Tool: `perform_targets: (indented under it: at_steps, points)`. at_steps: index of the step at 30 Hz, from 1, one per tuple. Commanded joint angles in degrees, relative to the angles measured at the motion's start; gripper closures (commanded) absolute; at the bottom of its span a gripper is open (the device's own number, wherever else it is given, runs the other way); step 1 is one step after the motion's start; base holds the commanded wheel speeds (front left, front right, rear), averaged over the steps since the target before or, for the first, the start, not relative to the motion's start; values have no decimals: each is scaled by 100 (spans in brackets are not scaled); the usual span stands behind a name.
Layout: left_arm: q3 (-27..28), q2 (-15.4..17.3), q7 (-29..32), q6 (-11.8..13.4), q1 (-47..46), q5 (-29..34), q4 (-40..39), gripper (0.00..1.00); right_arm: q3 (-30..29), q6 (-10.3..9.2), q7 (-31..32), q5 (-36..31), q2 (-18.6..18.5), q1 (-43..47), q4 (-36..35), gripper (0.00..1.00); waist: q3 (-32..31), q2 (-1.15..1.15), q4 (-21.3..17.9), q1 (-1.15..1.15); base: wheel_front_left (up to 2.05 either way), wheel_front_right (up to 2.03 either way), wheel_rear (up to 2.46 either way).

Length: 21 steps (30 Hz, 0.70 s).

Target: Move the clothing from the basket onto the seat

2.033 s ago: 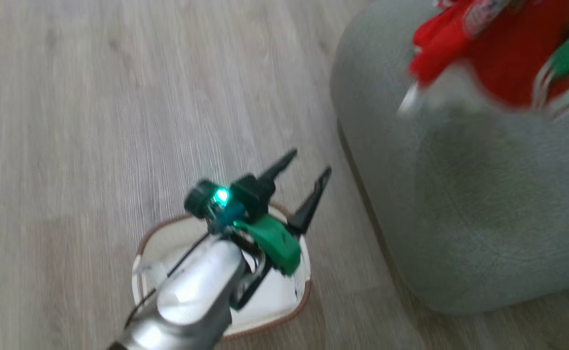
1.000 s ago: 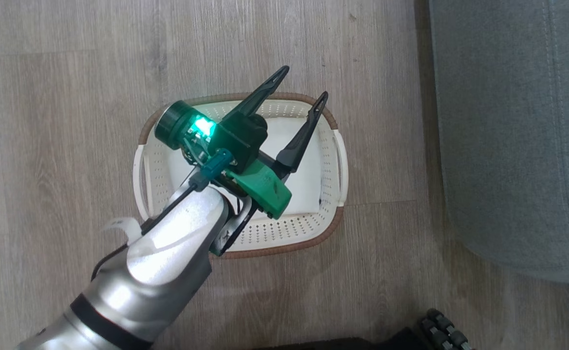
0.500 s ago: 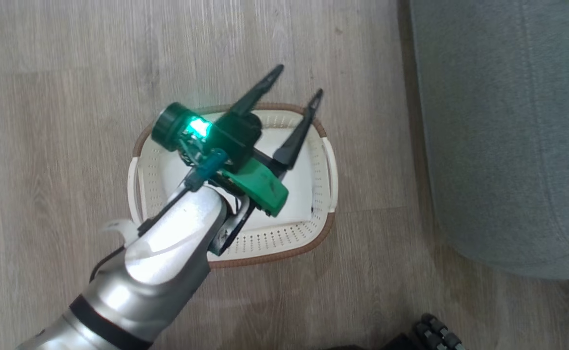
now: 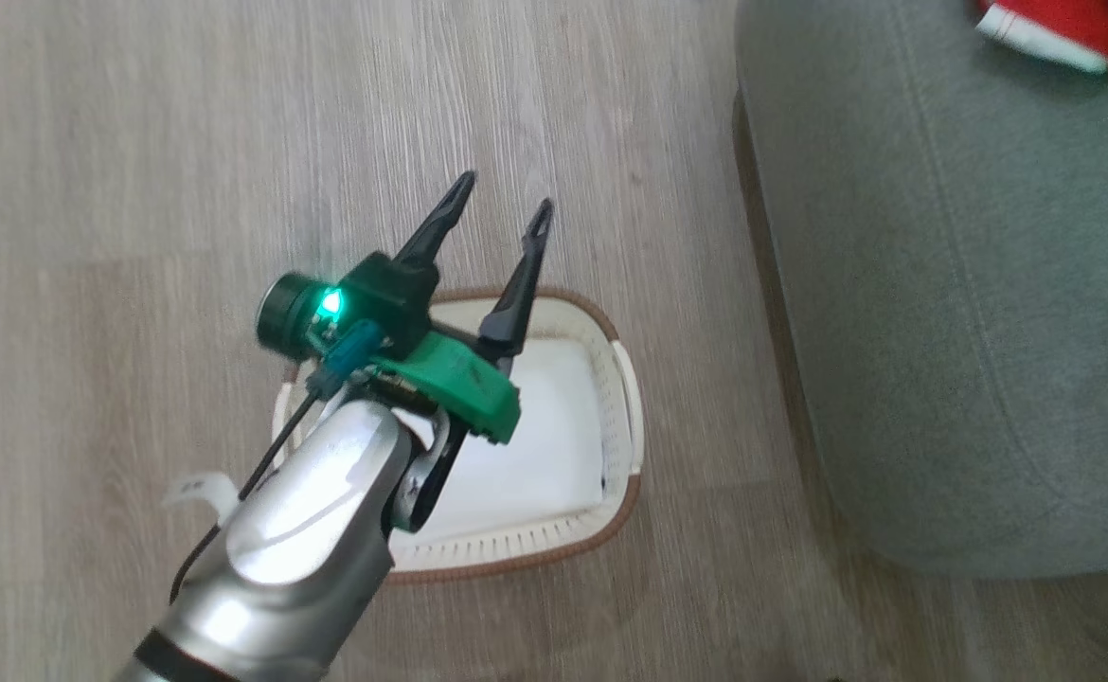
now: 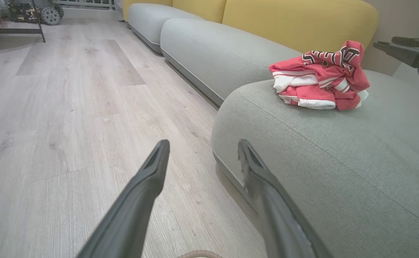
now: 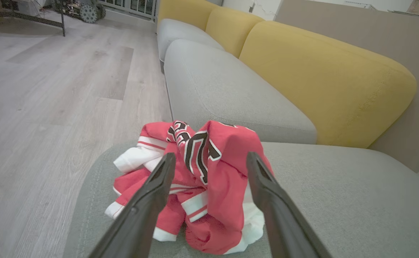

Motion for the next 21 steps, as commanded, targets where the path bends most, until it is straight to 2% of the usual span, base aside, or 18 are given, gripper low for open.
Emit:
perform_targets:
  at_steps: [1, 8, 13, 21]
  points:
    - [298, 40, -61, 92, 84, -48, -113, 0, 233, -2, -52, 134, 17, 148, -276, 0, -420, 0, 57, 0, 0, 0, 0]
    - [907, 57, -75, 292, 616, -211, -251, 0, 643, -2, -52, 555, 235, 603, -642, 0, -939, 0, 218, 0, 0, 0, 0]
    - [1361, 128, -76, 429, 1117, -179, -353, 0, 837, -2, -52, 927, 548, 1100, -969, 0, -1283, 0, 341, 0, 0, 0, 0]
    - [1878, 196, -77, 553, 1925, -35, -599, 0, 1231, -2, -52, 1099, 1069, 2048, -1623, 0, -1657, 0, 529, 0, 0, 0, 0]
